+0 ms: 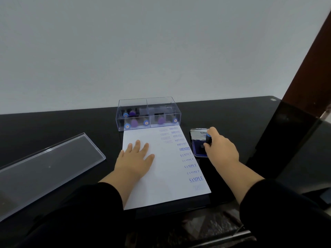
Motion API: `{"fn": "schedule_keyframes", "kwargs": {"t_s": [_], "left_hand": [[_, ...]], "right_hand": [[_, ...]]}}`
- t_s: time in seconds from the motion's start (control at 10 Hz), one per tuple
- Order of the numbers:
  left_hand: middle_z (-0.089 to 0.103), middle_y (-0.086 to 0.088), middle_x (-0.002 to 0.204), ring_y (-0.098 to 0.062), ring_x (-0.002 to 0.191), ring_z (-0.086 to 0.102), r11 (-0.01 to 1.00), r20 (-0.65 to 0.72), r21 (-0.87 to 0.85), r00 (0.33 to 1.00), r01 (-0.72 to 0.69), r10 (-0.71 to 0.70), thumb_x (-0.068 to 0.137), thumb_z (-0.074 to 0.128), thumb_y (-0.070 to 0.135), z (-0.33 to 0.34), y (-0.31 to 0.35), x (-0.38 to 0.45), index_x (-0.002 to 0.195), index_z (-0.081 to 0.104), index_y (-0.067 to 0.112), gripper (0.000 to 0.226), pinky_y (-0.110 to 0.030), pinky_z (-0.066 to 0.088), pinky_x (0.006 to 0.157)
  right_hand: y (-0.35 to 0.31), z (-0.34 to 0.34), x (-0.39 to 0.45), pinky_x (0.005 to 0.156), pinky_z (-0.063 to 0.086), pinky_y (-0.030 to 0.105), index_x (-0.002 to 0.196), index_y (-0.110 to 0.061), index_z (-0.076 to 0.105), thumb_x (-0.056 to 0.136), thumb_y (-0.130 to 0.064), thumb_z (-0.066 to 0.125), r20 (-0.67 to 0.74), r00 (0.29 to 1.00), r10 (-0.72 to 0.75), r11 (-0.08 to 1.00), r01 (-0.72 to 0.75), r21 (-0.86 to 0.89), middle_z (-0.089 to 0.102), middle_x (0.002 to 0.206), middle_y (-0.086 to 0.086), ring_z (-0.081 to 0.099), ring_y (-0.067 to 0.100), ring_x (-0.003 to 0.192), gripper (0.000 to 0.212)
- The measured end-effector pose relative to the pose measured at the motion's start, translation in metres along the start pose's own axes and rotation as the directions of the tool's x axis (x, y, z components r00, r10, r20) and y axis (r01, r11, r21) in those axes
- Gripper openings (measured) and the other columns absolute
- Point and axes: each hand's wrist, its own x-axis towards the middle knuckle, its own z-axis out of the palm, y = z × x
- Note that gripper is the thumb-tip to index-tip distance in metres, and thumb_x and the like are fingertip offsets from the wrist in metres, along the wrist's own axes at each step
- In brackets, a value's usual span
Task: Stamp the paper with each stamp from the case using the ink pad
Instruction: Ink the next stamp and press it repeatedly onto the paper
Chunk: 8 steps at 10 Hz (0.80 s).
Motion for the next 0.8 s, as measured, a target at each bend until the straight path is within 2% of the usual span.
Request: {"fn": "schedule_keyframes", "kwargs": {"t_s": [0.4, 0.6, 0.8], "left_hand": [[-0.011, 0.007, 0.159, -0.016, 0.147, -0.008, 0.998, -0.083, -0.051, 0.996, 0.021, -0.025, 0.099, 0.014, 0.053, 0.008, 0.000, -0.005, 0.151, 0.001, 0.035, 0.057, -0.039, -0.003, 0.118], [-0.011, 0.007, 0.159, -0.016, 0.147, -0.008, 0.999, -0.073, -0.041, 0.997, 0.025, -0.028, 0.099, 0.013, 0.053, 0.007, 0.000, -0.003, 0.151, -0.001, 0.035, 0.057, -0.039, -0.003, 0.118], [-0.011, 0.006, 0.159, -0.017, 0.147, -0.006, 0.999, -0.075, -0.033, 0.997, 0.020, -0.023, 0.099, 0.013, 0.053, 0.007, -0.001, -0.002, 0.151, -0.001, 0.035, 0.057, -0.039, -0.002, 0.118]], "right_hand": [[0.008, 0.002, 0.000, 0.058, 0.040, 0.031, 0.111, -0.019, 0.040, 0.093, -0.021, 0.052, -0.018, 0.999, -0.049, 0.997, 0.050, 0.057, 0.060, 0.091, 0.004, 0.052, 0.024, 0.077, 0.021], [0.002, 0.002, 0.001, 0.055, 0.036, 0.031, 0.111, -0.019, 0.037, 0.095, -0.020, 0.048, -0.004, 1.000, -0.016, 1.000, 0.016, -0.007, 0.050, 0.084, 0.002, 0.048, 0.023, 0.073, 0.019], [0.010, 0.001, 0.002, 0.059, 0.042, 0.032, 0.113, -0.019, 0.041, 0.093, -0.021, 0.053, -0.002, 0.999, -0.044, 0.996, 0.044, 0.075, 0.062, 0.092, 0.006, 0.053, 0.025, 0.077, 0.024]]}}
